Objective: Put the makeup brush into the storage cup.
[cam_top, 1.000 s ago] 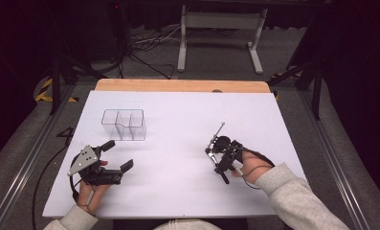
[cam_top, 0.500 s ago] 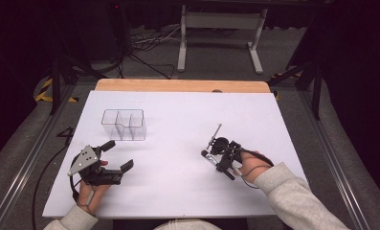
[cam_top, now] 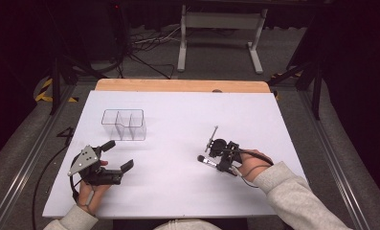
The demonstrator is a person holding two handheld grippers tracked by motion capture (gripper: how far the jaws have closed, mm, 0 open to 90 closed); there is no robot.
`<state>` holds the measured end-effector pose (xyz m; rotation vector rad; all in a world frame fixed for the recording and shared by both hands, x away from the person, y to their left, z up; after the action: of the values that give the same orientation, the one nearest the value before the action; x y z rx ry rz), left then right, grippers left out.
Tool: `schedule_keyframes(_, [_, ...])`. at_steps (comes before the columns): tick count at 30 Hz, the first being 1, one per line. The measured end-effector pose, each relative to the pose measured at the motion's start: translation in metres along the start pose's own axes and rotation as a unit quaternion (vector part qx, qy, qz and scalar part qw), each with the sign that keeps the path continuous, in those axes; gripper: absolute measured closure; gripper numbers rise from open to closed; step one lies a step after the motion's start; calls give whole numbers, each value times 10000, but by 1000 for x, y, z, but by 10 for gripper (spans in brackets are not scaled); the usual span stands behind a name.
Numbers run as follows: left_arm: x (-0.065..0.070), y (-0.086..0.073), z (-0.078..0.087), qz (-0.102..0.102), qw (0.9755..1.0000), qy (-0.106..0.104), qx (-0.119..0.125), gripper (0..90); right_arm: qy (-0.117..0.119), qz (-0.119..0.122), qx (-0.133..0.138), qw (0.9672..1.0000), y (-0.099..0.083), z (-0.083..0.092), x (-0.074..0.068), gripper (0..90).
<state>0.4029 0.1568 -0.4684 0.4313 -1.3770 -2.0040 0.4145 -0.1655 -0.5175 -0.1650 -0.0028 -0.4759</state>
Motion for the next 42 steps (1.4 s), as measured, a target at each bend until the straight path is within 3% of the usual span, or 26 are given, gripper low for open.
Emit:
schedule_keyframes(12, [0, 0, 0, -15, 10000, -8, -6, 1, -147, 106, 280, 9994, 3, 20, 1, 800])
schedule_keyframes(20, [0, 0, 0, -33, 10000, -11, -26, 1, -223, 121, 851, 9960, 7, 45, 1, 800])
schedule_keyframes(27, [0, -1, 0, -24, 10000, -18, -37, 1, -252, 192, 1328, 9906, 11, 62, -1, 800])
schedule_keyframes(33, [0, -1, -1, -20, 10000, -22, -44, 2, -209, 249, 1954, 9802, 15, 77, -7, 799])
schedule_keyframes(41, [1, -1, -1, -40, 10000, -23, -65, 2, -136, 209, 2732, 9616, 16, 91, -11, 799])
schedule_keyframes(42, [1, -1, -1, -40, 10000, -23, -65, 2, -136, 209, 2732, 9616, 16, 91, -11, 799])
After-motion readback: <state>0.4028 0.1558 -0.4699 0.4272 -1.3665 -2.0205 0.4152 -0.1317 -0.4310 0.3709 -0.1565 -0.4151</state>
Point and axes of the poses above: each handheld gripper's, and its own axes: z roughly backward along the jaws, y roughly out of its top, x roughly to its right, the point moved 10 cm from there along -z, roughly forward along the jaws, and after that the axes turned 13 degrees about -x, right-handed, at the moved point
